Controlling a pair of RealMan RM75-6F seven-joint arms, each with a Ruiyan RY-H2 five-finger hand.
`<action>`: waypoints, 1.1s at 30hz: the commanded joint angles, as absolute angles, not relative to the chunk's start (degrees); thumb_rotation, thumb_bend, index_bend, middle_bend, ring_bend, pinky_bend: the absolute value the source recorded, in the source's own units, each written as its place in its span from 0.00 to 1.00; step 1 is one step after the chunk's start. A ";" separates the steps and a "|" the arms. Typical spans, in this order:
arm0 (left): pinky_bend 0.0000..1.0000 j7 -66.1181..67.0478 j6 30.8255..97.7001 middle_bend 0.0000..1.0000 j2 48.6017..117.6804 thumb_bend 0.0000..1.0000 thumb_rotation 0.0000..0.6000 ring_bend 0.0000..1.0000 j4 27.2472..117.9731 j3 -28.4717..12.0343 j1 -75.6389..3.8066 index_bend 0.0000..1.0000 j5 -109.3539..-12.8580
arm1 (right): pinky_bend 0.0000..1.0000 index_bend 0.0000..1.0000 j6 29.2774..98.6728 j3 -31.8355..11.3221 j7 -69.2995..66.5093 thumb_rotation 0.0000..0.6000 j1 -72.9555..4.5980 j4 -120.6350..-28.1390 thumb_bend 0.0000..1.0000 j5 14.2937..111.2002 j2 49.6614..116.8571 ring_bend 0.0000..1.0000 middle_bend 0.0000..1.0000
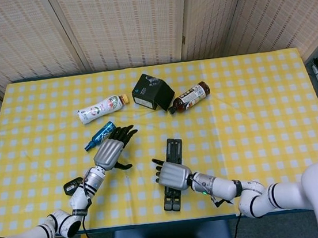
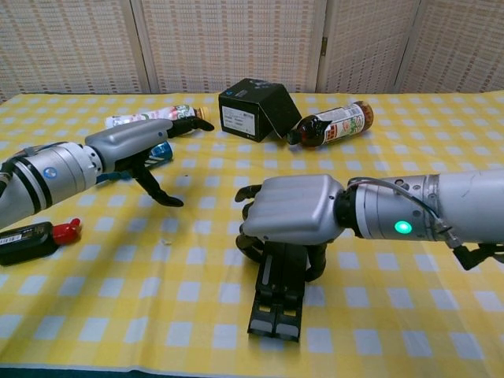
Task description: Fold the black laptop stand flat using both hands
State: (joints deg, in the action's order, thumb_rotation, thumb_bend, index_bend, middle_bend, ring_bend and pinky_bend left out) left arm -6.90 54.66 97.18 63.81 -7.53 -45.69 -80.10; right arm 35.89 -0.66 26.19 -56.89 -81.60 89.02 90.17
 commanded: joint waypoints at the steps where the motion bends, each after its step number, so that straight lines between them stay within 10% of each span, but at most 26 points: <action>1: 0.00 -6.90 54.82 0.00 97.06 0.15 1.00 0.00 63.97 -7.69 -45.66 0.00 -80.09 | 0.07 0.50 36.96 -0.11 25.13 1.00 -56.77 -81.31 0.18 90.02 90.11 0.28 0.43; 3: 0.00 -6.72 55.09 0.00 96.86 0.15 1.00 0.00 64.22 -7.87 -45.58 0.00 -80.03 | 0.07 0.49 37.23 0.21 24.66 1.00 -56.67 -81.54 0.18 90.17 89.78 0.27 0.41; 10: 0.00 -4.81 57.80 0.00 95.10 0.15 1.00 0.00 65.48 -8.92 -44.21 0.00 -79.22 | 0.01 0.00 41.70 0.07 24.60 1.00 -53.56 -86.30 0.18 88.05 86.22 0.07 0.04; 33: 0.00 3.83 76.30 0.00 76.20 0.22 1.00 0.00 82.72 -9.42 -25.93 0.00 -71.60 | 0.01 0.00 84.79 2.77 8.84 1.00 -19.13 -96.57 0.18 81.14 68.03 0.11 0.06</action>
State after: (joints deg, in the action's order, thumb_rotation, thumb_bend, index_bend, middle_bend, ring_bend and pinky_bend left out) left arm 4.32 74.59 77.59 81.50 -10.18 -27.64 -71.18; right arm 82.76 2.27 11.47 -21.67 -97.35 81.64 69.32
